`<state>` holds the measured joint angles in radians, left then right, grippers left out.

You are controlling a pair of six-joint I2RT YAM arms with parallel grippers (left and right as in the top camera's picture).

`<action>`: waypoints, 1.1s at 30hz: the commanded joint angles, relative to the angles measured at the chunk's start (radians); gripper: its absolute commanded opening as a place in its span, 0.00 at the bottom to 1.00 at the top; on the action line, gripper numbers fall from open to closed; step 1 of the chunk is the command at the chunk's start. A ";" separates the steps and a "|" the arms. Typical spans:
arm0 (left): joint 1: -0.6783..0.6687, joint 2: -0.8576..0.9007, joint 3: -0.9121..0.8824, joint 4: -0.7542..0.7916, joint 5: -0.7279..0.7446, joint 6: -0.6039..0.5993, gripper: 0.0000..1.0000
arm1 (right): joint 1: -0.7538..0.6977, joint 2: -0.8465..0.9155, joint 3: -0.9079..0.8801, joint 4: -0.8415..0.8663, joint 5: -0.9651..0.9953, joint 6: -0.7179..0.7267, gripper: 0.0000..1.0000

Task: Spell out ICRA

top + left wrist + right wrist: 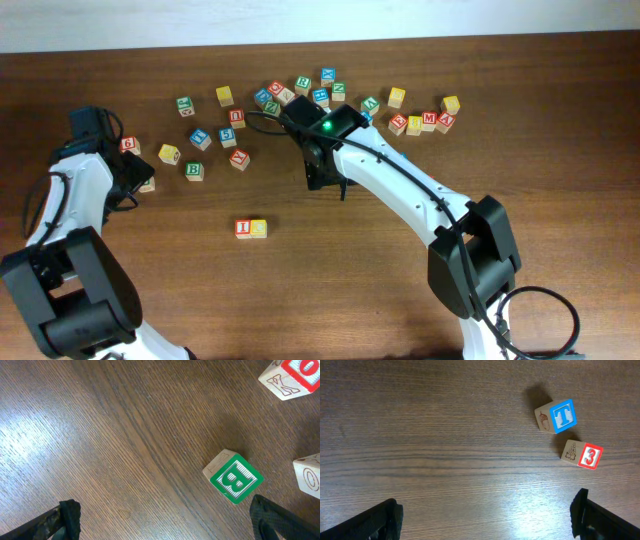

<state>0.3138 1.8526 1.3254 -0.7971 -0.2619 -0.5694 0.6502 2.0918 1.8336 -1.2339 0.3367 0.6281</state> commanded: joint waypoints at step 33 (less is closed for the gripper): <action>0.002 -0.022 -0.004 -0.001 -0.003 -0.003 0.99 | -0.029 -0.019 0.259 -0.010 -0.098 -0.125 0.04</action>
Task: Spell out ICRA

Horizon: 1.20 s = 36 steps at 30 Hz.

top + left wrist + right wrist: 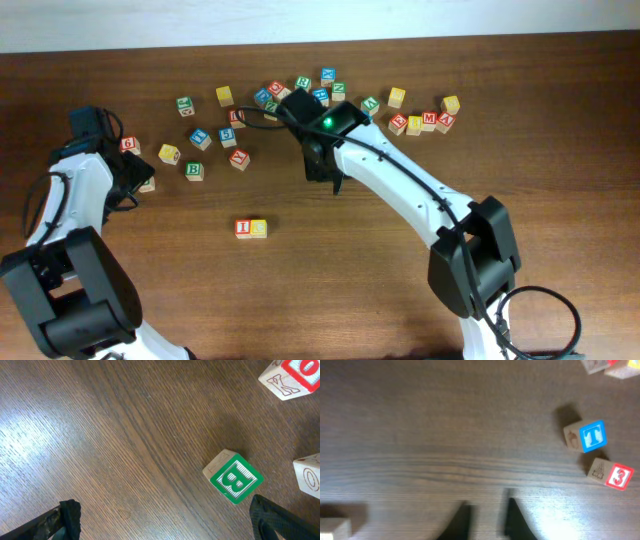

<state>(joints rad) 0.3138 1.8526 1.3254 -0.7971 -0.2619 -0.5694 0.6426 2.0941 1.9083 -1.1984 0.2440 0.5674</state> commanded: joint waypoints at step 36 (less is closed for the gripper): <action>0.002 -0.022 -0.004 -0.001 -0.003 -0.003 0.99 | -0.414 0.158 0.764 -0.131 -0.425 -0.460 0.88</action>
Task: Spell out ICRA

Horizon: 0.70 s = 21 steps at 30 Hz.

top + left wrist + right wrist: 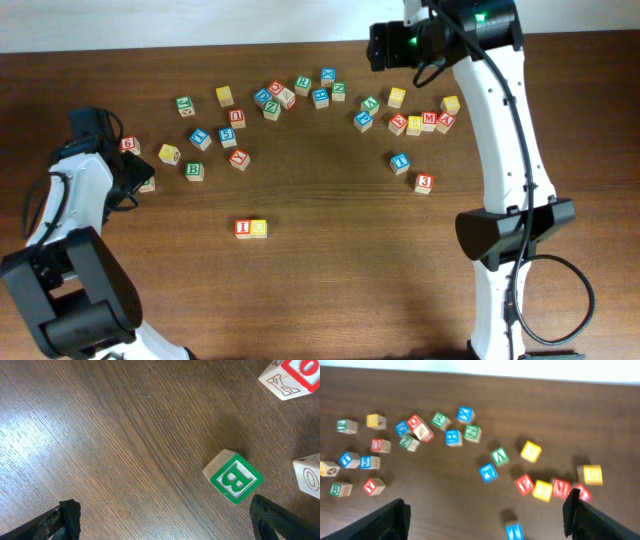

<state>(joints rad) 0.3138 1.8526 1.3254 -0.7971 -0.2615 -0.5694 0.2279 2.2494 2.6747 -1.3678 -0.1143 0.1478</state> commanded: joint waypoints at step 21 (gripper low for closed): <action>0.002 -0.022 -0.004 -0.001 -0.004 -0.003 0.99 | 0.223 0.346 -0.002 0.661 0.066 -0.222 0.40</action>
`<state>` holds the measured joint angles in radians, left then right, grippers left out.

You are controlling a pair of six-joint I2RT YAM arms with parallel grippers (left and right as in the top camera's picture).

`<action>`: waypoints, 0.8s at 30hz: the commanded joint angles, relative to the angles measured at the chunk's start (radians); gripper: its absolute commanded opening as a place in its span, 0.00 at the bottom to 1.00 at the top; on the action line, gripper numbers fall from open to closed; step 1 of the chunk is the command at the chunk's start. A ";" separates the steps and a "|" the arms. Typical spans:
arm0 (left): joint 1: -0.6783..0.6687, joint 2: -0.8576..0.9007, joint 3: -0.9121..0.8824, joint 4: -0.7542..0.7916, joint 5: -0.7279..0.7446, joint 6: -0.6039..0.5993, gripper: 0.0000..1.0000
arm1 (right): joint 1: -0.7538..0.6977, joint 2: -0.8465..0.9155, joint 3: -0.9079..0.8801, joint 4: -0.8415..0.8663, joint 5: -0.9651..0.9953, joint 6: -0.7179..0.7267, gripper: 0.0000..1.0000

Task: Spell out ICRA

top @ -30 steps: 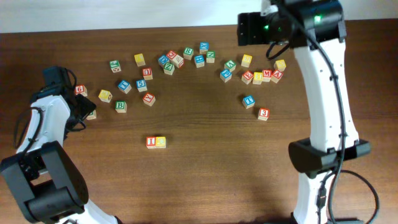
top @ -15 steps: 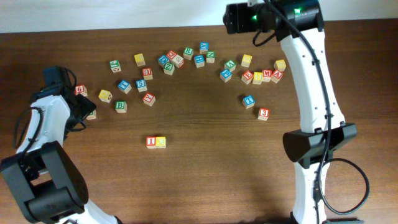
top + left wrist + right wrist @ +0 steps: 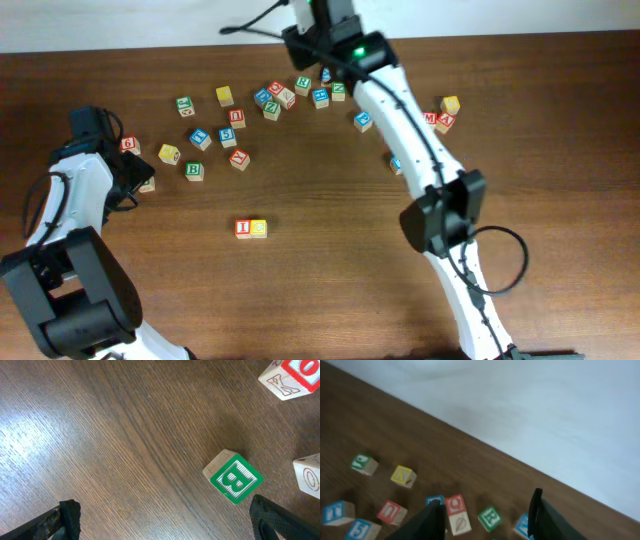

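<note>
A red I block and a yellow C block (image 3: 251,228) lie side by side at the table's front middle. A green R block (image 3: 490,517) sits in the back cluster, next to a red Q block (image 3: 455,506). My right gripper (image 3: 487,516) is open above the back of the table. The R block shows between its fingers, farther off. It holds nothing. My left gripper (image 3: 162,512) is open and empty, low over the wood at the left, beside a green B block (image 3: 233,480).
Several loose letter blocks lie scattered across the back of the table (image 3: 230,120). More of them sit at the back right (image 3: 440,115). A white wall (image 3: 530,410) rises behind the table's far edge. A red-faced block (image 3: 292,375) lies near my left gripper.
My right arm has moved from the table's back right to its back middle. Its camera now faces the wall and the Q and R blocks. The left arm has not moved.
My right gripper was open low over the table's middle near the T and 3 blocks. Then its fingers were close together there. Then it was high at the back right, open wide, and now it is open over the back cluster. I and C have lain unmoved.
</note>
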<state>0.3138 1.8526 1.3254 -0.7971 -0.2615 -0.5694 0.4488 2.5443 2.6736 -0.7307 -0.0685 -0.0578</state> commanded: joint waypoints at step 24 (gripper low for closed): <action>0.002 -0.022 -0.004 -0.001 -0.004 -0.003 0.99 | 0.005 0.291 -0.005 0.118 0.024 -0.013 0.29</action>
<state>0.3138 1.8526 1.3254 -0.7971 -0.2619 -0.5697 0.4526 2.8029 2.6736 -0.5831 -0.0490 -0.0776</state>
